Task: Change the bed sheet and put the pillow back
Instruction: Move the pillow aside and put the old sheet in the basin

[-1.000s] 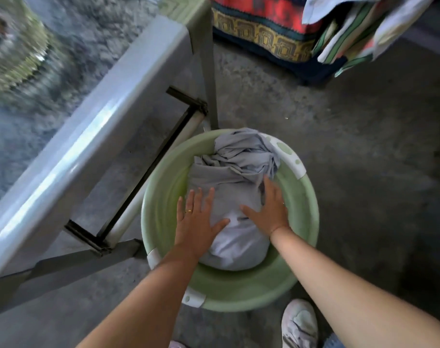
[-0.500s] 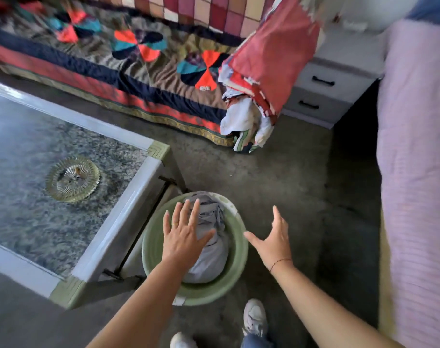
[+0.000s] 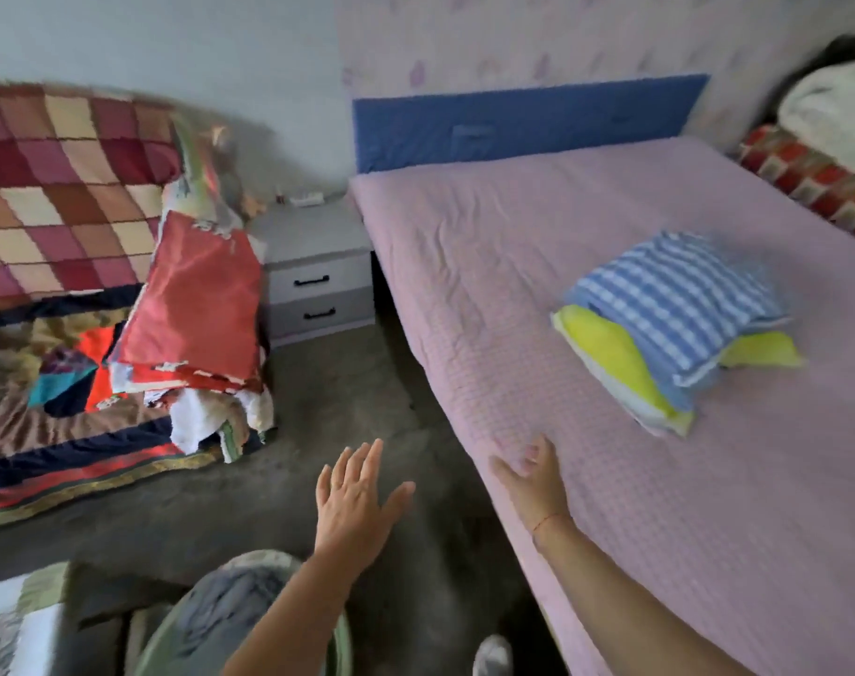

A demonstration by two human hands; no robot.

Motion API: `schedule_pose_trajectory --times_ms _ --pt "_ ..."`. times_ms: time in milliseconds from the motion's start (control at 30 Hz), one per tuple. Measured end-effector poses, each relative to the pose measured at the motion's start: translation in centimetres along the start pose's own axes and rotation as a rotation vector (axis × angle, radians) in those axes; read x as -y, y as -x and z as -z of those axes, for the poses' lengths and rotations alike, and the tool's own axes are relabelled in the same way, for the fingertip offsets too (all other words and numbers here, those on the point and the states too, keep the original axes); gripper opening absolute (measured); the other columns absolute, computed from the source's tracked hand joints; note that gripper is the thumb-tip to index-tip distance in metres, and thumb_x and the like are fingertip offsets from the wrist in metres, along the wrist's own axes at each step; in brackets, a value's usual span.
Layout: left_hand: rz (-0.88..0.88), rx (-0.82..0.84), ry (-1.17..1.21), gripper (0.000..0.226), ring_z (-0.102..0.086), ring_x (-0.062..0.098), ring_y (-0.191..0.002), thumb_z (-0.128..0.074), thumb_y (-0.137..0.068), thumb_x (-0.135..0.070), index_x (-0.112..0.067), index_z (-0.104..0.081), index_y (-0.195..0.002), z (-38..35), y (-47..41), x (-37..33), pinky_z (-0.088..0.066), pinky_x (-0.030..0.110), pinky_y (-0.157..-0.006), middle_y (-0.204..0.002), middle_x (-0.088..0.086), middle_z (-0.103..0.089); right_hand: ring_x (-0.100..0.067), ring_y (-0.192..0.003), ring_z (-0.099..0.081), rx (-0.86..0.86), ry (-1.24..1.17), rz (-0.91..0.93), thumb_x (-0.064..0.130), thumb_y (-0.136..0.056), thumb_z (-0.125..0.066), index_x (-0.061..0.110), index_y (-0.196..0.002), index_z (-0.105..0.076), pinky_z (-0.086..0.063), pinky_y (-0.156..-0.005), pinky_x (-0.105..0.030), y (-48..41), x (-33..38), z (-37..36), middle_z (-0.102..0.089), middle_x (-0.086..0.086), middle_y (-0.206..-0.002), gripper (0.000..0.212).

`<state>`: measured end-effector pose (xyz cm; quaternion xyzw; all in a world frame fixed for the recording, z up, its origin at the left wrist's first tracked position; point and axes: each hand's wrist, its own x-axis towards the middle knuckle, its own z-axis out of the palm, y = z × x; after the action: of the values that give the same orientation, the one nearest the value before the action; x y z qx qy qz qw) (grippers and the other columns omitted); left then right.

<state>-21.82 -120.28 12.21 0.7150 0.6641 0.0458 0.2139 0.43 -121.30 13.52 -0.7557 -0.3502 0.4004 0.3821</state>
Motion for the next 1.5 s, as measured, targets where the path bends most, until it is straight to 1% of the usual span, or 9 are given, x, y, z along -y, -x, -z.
schedule_pose_trajectory --times_ms 133,467,800,1000,1133,1233,1333,1433,1500 --pt "-0.133 0.083 -0.005 0.076 -0.002 0.015 -0.150 -0.023 -0.091 -0.069 -0.028 -0.009 -0.154 -0.8 -6.3 -10.1 0.002 0.043 -0.122 -0.162 -0.005 -0.013 -0.024 -0.126 -0.045 -0.185 -0.226 -0.134 0.020 -0.085 -0.072 0.014 -0.147 -0.029 -0.038 -0.090 -0.030 -5.1 -1.0 10.0 -0.042 -0.011 -0.142 0.076" --pt "-0.410 0.152 0.006 0.075 -0.011 0.021 -0.149 -0.029 -0.094 -0.063 -0.023 -0.011 -0.155 -3.6 -21.7 -31.8 -0.006 0.043 -0.120 -0.161 0.003 -0.018 -0.026 -0.137 -0.036 -0.462 -0.427 -0.230 0.027 -0.088 -0.068 0.018 -0.153 -0.016 -0.036 -0.094 -0.032 -18.7 -0.8 29.0 -0.028 -0.011 -0.155 0.084" --pt "-0.453 0.279 0.099 0.073 -0.018 0.027 -0.146 -0.039 -0.096 -0.057 -0.021 -0.015 -0.155 -5.4 -37.3 -43.8 -0.013 0.045 -0.116 -0.159 0.007 -0.022 -0.025 -0.141 -0.031 -0.566 -0.538 -0.302 0.046 -0.081 -0.072 0.021 -0.155 -0.006 -0.032 -0.111 -0.040 -31.5 0.3 33.2 -0.019 -0.007 -0.159 0.102" --pt "-0.465 0.362 0.175 0.075 -0.026 0.032 -0.143 -0.041 -0.094 -0.059 -0.022 -0.016 -0.154 -7.4 -48.3 -51.0 -0.020 0.050 -0.114 -0.157 0.010 -0.026 -0.031 -0.138 -0.036 -0.642 -0.617 -0.369 0.037 -0.086 -0.069 0.016 -0.153 -0.012 -0.035 -0.110 -0.044 -40.3 -0.3 33.7 -0.027 -0.011 -0.156 0.090" --pt "-0.368 0.487 0.281 0.081 -0.023 0.031 -0.145 -0.042 -0.092 -0.062 -0.021 -0.011 -0.155 -9.4 -54.1 -54.9 -0.023 0.053 -0.115 -0.159 0.011 -0.021 -0.029 -0.136 -0.038 -0.655 -0.660 -0.400 0.038 -0.087 -0.066 0.015 -0.152 -0.012 -0.034 -0.109 -0.042 -44.5 -1.6 34.4 -0.032 -0.010 -0.153 0.087" --pt "-0.330 0.583 0.377 0.085 -0.032 0.031 -0.141 -0.047 -0.092 -0.060 -0.016 -0.010 -0.155 -11.2 -56.6 -57.3 -0.032 0.049 -0.112 -0.157 0.010 -0.027 -0.030 -0.129 -0.046 -0.668 -0.699 -0.407 0.042 -0.085 -0.067 0.015 -0.150 -0.019 -0.040 -0.105 -0.042 -46.7 -2.6 35.2 -0.040 -0.008 -0.148 0.085" --pt "-0.308 0.623 0.425 0.073 -0.051 0.031 -0.125 -0.056 -0.090 -0.054 -0.014 -0.034 -0.147 -12.8 -58.3 -58.7 -0.045 0.043 -0.100 -0.141 0.009 -0.049 -0.029 -0.118 -0.056 -0.668 -0.728 -0.420 0.049 -0.077 -0.073 0.015 -0.142 -0.035 -0.047 -0.100 -0.045 -48.4 -3.5 35.7 -0.054 -0.004 -0.133 0.082" --pt "-0.177 0.712 0.505 0.055 -0.064 0.031 -0.101 -0.068 -0.083 -0.052 -0.012 -0.060 -0.119 -13.6 -59.7 -59.2 -0.052 0.047 -0.093 -0.113 0.011 -0.067 -0.024 -0.106 -0.064 -0.595 -0.778 -0.403 0.066 -0.053 -0.081 0.016 -0.133 -0.052 -0.054 -0.091 -0.041 -48.9 -4.3 36.3 -0.064 -0.003 -0.124 0.099" --pt "-0.136 0.771 0.528 0.045 -0.067 0.032 -0.094 -0.070 -0.083 -0.047 -0.008 -0.065 -0.105 -13.3 -59.7 -59.6 -0.054 0.047 -0.089 -0.102 0.013 -0.070 -0.024 -0.104 -0.066 -0.519 -0.832 -0.394 0.057 -0.064 -0.080 0.017 -0.131 -0.055 -0.056 -0.088 -0.041 -48.8 -4.5 36.7 -0.066 -0.006 -0.121 0.082"
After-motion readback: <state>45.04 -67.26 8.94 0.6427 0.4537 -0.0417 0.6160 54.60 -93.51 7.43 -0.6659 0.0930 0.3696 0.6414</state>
